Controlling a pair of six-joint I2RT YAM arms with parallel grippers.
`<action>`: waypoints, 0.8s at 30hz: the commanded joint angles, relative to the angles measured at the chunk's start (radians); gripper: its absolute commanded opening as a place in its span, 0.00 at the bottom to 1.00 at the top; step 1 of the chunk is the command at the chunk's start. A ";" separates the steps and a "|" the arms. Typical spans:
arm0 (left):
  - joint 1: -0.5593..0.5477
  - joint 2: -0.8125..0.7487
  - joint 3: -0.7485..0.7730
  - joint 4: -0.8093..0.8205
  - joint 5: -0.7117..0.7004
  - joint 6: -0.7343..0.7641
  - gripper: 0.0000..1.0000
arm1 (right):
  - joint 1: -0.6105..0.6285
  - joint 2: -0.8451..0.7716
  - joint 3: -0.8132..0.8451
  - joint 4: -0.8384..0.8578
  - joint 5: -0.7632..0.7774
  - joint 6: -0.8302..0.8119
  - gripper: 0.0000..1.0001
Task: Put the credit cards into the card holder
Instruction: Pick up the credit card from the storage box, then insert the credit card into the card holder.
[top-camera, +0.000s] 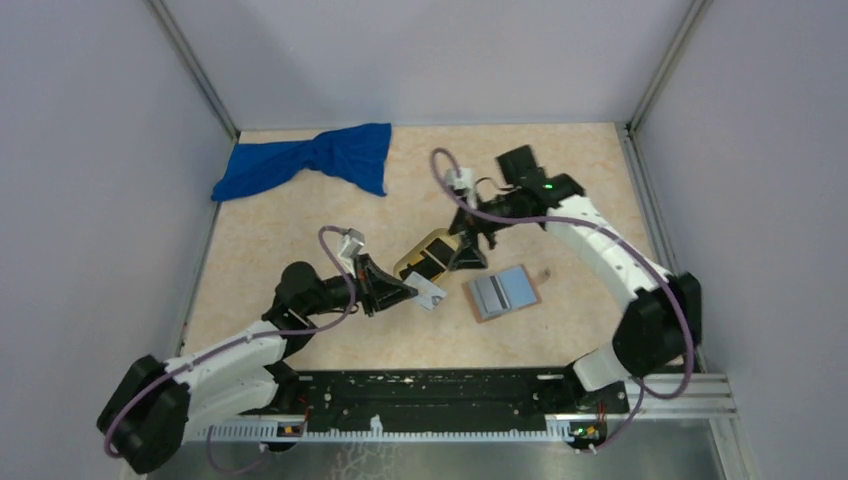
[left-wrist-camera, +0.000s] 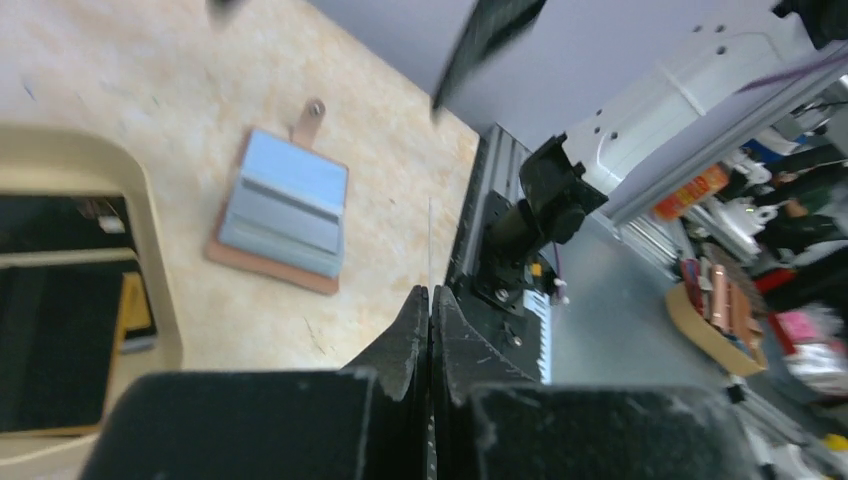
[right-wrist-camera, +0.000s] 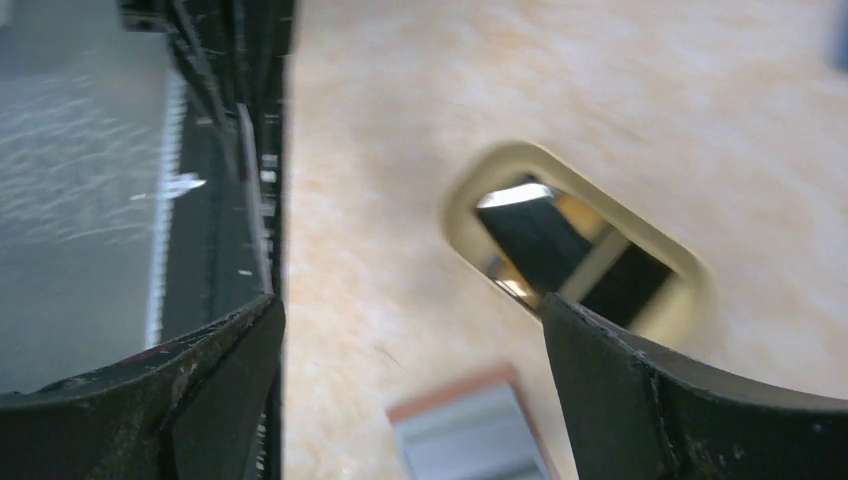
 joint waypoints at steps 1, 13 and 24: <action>-0.032 0.231 -0.008 0.291 0.067 -0.223 0.00 | -0.277 -0.291 -0.189 0.346 0.103 0.221 0.99; -0.222 0.844 0.332 0.393 -0.098 -0.390 0.00 | -0.529 -0.246 -0.368 0.254 0.340 0.088 0.81; -0.255 1.027 0.533 0.132 -0.206 -0.404 0.00 | -0.568 -0.181 -0.397 0.269 0.327 0.088 0.74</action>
